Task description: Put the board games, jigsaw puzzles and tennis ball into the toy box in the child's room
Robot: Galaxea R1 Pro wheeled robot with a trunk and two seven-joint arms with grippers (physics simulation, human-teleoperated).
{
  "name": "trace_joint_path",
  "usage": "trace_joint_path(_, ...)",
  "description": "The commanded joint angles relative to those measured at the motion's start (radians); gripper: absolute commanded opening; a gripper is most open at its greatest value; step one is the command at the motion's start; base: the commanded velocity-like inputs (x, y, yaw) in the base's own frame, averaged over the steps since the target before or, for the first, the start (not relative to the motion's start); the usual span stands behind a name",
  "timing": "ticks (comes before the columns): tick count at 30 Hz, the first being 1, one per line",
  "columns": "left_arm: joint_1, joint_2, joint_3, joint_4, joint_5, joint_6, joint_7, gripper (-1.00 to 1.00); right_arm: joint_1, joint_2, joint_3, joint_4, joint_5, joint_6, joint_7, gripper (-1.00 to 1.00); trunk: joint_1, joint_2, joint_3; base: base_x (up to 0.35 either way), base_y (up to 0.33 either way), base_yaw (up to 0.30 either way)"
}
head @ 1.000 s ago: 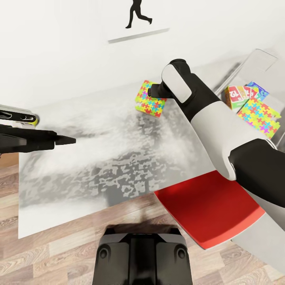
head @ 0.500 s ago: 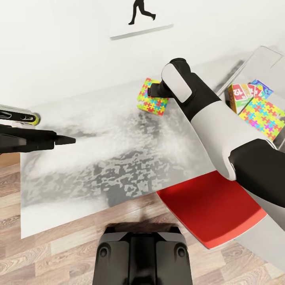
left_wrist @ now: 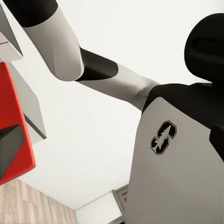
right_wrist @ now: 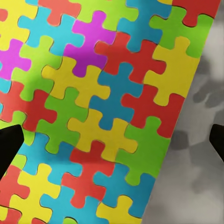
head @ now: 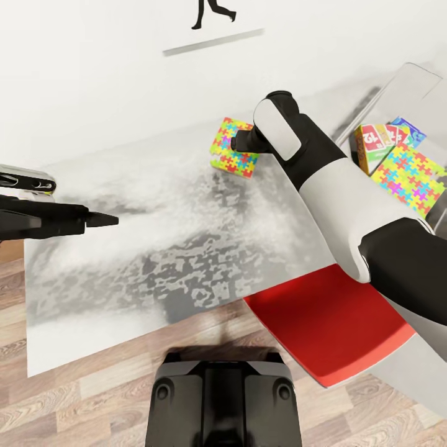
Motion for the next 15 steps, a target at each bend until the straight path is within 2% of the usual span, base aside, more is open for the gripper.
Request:
trace_joint_path(1, -0.001, 0.001, -0.003, 0.0, 0.001, 0.011, -0.005, 1.0, 0.0, 0.0, 0.003, 0.0, -0.003, 0.005, -0.01, 1.0, 0.001, -0.001, -0.002, 0.0, 0.005, -0.016)
trace_joint_path(15, -0.001, 0.001, -0.003, 0.0, 0.001, 0.011, -0.005, 1.0, 0.0, 0.0, 0.003, 0.0, -0.003, 0.004, -0.009, 1.0, 0.001, -0.001, -0.004, 0.0, 0.026, -0.003)
